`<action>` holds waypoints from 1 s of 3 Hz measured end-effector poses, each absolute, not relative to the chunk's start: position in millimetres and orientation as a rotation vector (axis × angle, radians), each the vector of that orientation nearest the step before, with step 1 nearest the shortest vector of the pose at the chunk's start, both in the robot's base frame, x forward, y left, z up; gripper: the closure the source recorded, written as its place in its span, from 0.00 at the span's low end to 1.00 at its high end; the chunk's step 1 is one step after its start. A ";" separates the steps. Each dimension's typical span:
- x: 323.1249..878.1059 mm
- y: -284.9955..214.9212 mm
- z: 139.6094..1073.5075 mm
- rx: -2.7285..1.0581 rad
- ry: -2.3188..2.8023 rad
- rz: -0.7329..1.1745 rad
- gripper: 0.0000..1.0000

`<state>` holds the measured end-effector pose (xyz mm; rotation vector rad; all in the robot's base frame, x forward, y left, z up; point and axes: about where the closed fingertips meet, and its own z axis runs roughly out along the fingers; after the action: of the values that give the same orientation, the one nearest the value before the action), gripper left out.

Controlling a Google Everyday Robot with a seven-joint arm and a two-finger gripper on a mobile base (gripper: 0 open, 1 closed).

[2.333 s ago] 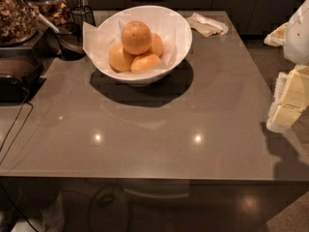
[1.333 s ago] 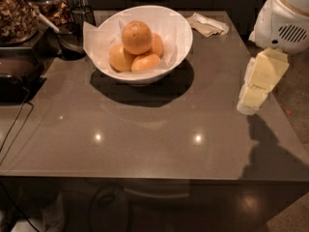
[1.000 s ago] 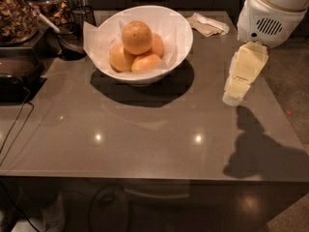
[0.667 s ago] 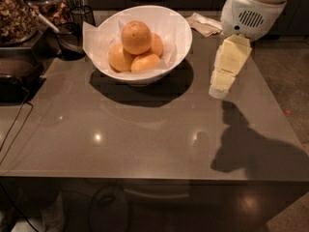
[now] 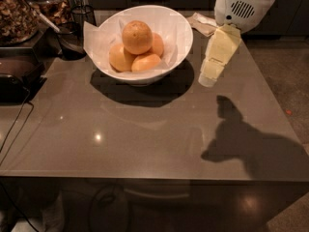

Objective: Pick orange from white bowl

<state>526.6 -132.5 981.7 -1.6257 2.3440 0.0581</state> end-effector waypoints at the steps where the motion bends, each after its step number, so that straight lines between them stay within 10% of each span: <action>1: 573.5 -96.0 997.8 -1.585 2.330 0.124 0.00; 3: 592.9 -87.2 1001.5 -1.520 2.284 0.161 0.00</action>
Offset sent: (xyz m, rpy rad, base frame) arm 0.0497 0.0446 0.0194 0.0283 0.0925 -0.0024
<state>592.9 -87.2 1001.5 -1.5198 2.2840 0.1606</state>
